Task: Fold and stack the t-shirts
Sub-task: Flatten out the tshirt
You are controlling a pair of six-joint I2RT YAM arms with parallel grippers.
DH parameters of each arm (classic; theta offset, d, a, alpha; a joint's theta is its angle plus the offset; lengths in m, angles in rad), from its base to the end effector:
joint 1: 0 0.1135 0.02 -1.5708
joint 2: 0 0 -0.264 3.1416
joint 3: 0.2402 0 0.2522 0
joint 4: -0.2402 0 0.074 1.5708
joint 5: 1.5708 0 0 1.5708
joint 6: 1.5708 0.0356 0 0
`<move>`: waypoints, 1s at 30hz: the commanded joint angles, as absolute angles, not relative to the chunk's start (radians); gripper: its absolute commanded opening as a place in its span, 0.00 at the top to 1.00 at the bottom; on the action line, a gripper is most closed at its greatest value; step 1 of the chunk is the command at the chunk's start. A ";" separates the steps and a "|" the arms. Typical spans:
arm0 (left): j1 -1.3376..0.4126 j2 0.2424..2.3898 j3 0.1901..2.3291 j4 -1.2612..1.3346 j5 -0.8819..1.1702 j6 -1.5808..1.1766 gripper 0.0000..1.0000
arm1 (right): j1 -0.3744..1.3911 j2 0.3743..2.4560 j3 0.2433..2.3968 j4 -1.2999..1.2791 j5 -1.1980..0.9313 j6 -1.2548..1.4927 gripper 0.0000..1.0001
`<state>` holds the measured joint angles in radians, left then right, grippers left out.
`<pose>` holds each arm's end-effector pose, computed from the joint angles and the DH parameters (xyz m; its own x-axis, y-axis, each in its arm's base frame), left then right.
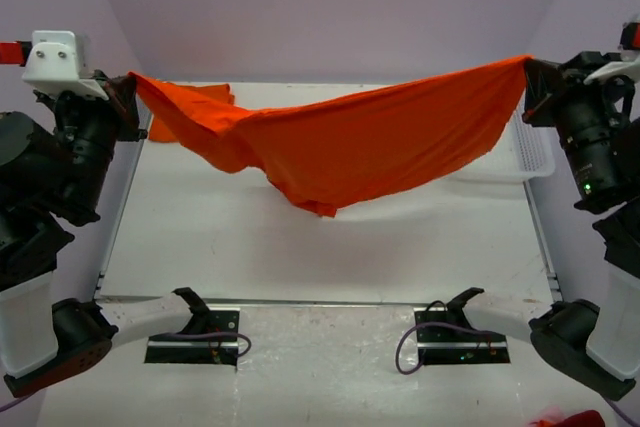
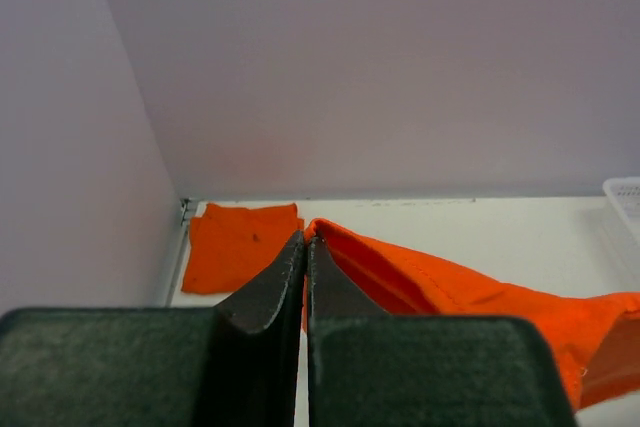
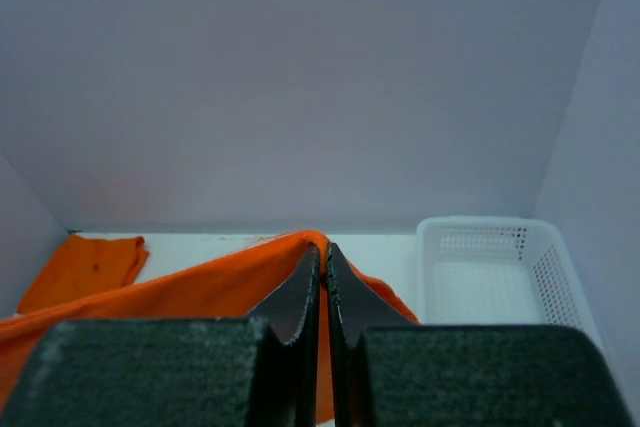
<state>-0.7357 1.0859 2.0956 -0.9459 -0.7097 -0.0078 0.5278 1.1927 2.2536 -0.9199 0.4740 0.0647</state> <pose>0.0729 -0.0347 0.5928 0.0471 -0.0506 -0.9976 0.0274 0.9984 -0.0493 0.0897 0.0335 0.6168 0.1174 0.1350 -0.9839 -0.0654 0.9896 0.1280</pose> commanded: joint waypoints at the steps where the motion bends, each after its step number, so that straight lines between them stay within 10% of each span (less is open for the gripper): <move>1: -0.739 1.077 2.204 -0.850 -0.689 0.101 1.00 | 0.528 1.161 2.264 -0.963 0.430 0.011 1.00; 15: -0.738 1.074 2.416 -0.707 -0.420 0.134 1.00 | 0.535 1.026 2.272 -1.046 0.207 0.071 1.00; 25: -0.730 1.309 2.121 -0.652 -0.580 0.152 1.00 | 0.523 1.188 1.940 -0.938 0.383 0.090 1.00; 30: -0.399 1.541 2.030 -0.594 -0.242 0.011 1.00 | 0.413 1.391 1.770 -0.835 0.334 0.117 1.00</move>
<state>-0.5190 1.4017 2.1063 -0.6239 -0.3874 0.0654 0.4755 1.2240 1.8435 -0.8906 0.3241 0.0898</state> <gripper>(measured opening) 0.003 0.007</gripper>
